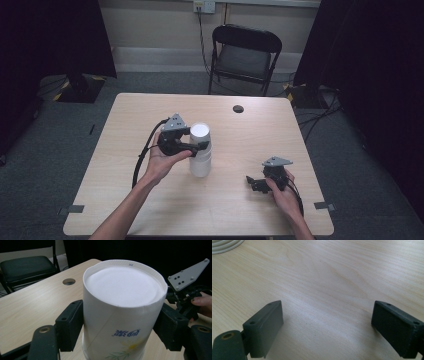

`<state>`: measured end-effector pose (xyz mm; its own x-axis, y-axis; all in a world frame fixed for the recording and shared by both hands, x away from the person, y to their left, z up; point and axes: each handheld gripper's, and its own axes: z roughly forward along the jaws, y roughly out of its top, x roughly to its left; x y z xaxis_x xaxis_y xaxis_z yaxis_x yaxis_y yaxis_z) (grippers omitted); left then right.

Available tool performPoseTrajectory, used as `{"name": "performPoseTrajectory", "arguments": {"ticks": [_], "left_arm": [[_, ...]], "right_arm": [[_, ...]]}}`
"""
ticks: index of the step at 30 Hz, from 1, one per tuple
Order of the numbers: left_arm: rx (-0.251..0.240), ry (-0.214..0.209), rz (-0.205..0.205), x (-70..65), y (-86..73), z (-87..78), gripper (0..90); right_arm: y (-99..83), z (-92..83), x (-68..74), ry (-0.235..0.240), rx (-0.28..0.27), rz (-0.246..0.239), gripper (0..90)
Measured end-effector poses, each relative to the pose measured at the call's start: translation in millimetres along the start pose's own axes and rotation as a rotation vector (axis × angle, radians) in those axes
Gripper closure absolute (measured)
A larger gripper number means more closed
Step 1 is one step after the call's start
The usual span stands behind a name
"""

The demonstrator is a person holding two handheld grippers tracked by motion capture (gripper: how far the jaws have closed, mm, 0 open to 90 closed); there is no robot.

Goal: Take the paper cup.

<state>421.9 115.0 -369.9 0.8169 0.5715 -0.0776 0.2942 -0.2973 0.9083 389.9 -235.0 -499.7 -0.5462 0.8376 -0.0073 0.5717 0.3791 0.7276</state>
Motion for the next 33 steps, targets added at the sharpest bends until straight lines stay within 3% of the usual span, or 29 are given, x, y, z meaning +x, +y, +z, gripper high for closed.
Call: {"name": "performPoseTrajectory", "arguments": {"ticks": [5, 30, 33], "left_arm": [[0.021, -0.004, -0.001, 0.3, -4.1, 2.7, 29.0], [-0.003, -0.018, 0.001, -1.3, -3.1, 0.2, 28.8], [0.014, -0.011, 0.011, -1.2, -3.4, 0.4, 31.6]], "right_arm": [[0.0, 0.0, 0.0, 0.000, 0.000, 0.000, 9.8], [0.0, 0.0, 0.0, 0.000, 0.000, 0.000, 9.8], [0.0, 0.0, 0.0, 0.000, 0.000, 0.000, 9.8]]}}
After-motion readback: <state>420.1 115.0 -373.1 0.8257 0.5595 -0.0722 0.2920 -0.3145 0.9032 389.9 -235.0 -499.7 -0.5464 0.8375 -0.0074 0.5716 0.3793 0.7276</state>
